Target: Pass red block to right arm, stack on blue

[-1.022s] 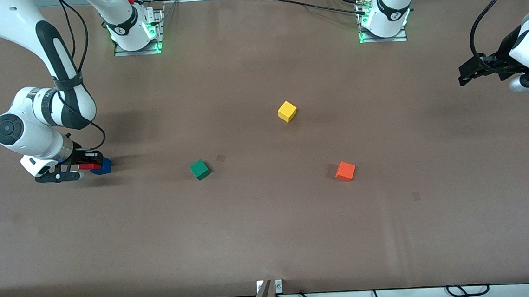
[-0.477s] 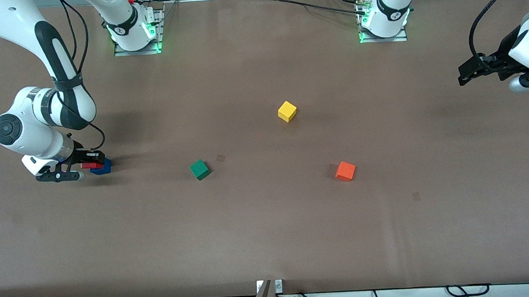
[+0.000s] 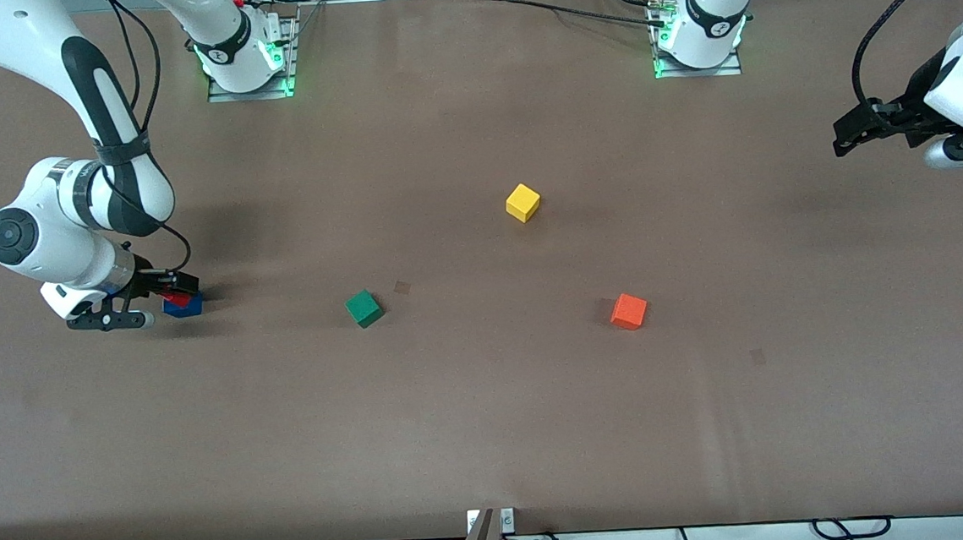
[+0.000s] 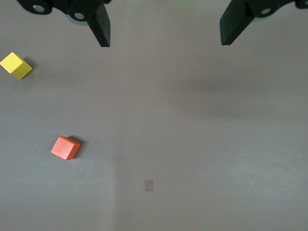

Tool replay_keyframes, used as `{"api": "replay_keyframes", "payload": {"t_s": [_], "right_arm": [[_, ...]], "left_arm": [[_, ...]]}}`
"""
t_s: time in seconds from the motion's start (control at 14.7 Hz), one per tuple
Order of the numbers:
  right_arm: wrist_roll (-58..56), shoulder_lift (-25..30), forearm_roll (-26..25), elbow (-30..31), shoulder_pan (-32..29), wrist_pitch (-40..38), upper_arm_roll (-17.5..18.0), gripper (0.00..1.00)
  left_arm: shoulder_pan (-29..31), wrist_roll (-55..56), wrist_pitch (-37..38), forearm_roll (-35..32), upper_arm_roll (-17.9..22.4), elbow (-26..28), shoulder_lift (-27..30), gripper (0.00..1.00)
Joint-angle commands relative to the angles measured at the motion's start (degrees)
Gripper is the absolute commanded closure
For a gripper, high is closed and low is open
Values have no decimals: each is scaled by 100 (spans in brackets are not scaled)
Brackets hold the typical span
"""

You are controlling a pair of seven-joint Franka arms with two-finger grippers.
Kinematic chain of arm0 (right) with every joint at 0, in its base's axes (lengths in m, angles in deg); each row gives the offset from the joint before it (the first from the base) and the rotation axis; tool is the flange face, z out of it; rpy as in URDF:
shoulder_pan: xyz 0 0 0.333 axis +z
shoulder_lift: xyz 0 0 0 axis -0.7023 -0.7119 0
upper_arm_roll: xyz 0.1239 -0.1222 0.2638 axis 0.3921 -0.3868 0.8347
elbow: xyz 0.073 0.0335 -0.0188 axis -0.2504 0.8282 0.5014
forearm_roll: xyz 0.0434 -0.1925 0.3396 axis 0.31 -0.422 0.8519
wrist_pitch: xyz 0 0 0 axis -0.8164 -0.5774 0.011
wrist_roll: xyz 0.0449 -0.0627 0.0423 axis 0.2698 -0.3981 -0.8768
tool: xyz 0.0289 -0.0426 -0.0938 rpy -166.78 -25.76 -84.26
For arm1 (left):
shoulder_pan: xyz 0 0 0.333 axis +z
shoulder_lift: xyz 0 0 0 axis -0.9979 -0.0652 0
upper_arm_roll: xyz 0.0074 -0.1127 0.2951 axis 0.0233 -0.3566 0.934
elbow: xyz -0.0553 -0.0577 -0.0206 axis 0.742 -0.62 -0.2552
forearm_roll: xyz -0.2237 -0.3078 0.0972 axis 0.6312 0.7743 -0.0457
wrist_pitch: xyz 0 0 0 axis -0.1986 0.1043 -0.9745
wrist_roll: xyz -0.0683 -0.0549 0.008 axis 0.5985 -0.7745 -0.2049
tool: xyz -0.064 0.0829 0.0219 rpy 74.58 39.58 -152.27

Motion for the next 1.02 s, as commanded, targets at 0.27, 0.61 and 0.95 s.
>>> {"api": "replay_keyframes", "payload": {"t_s": [0.27, 0.61, 0.95], "right_arm": [[-35, 227, 49, -1831, -81, -2647, 0, 0], [-9, 262, -4, -3150, -46, -4170, -140, 0], [9, 613, 58, -3697, -54, -4577, -317, 0]], "left_arm": [[9, -103, 143, -142, -130, -337, -149, 0], [27, -104, 222, -151, -121, -714, -386, 0], [45, -95, 213, -134, -77, -732, -404, 0]]}}
